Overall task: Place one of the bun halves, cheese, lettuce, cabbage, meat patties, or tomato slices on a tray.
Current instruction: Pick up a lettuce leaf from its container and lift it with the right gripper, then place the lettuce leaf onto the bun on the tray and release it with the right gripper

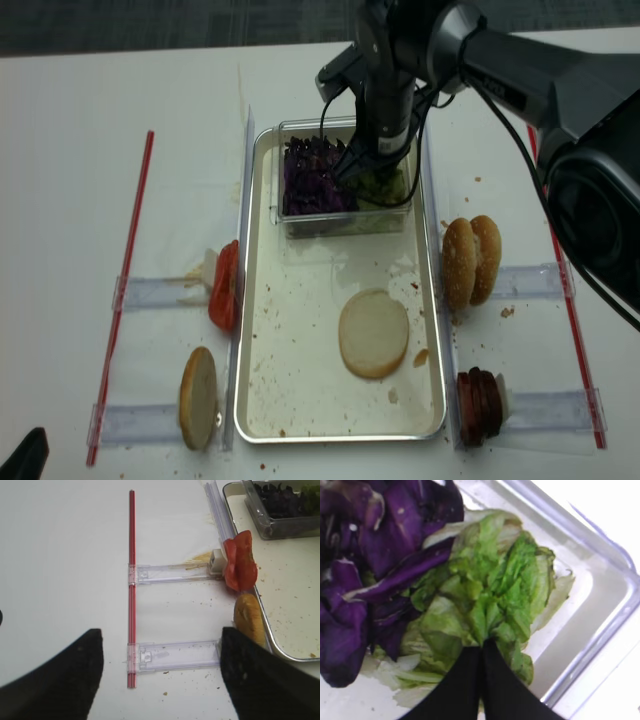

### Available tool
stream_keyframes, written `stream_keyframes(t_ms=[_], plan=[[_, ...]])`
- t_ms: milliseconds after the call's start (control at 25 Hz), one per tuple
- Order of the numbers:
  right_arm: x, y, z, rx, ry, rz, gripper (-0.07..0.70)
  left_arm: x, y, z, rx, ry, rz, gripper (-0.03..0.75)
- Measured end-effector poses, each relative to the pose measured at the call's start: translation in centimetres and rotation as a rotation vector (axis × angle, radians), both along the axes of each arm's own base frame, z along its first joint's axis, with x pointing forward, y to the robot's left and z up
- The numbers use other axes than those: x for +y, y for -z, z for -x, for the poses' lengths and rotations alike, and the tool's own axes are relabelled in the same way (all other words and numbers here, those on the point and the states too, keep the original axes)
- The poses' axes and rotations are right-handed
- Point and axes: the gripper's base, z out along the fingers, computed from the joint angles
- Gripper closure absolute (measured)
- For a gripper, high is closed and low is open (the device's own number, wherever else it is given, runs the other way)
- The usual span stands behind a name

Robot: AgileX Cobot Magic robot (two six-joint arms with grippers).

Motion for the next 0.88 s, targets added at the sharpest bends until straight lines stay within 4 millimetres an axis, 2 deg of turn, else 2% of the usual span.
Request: stream_keyframes(t_ms=[240, 400, 520, 880], plan=[[0.2, -4.8, -0.4, -0.047, 0.006, -0.022, 0.591, 0.0, 0.0, 0.0, 0.0, 0.0, 0.0, 0.225], [0.5, -7.3, -0.8, -0.093, 0.017, -0.059, 0.591, 0.0, 0.0, 0.0, 0.0, 0.0, 0.0, 0.225], [0.8, -8.0, -0.7, -0.089, 0.022, -0.095, 0.591, 0.0, 0.0, 0.0, 0.0, 0.0, 0.0, 0.225], [1.1, -8.0, -0.5, -0.064, 0.041, -0.131, 0.591, 0.0, 0.0, 0.0, 0.0, 0.0, 0.0, 0.225]])
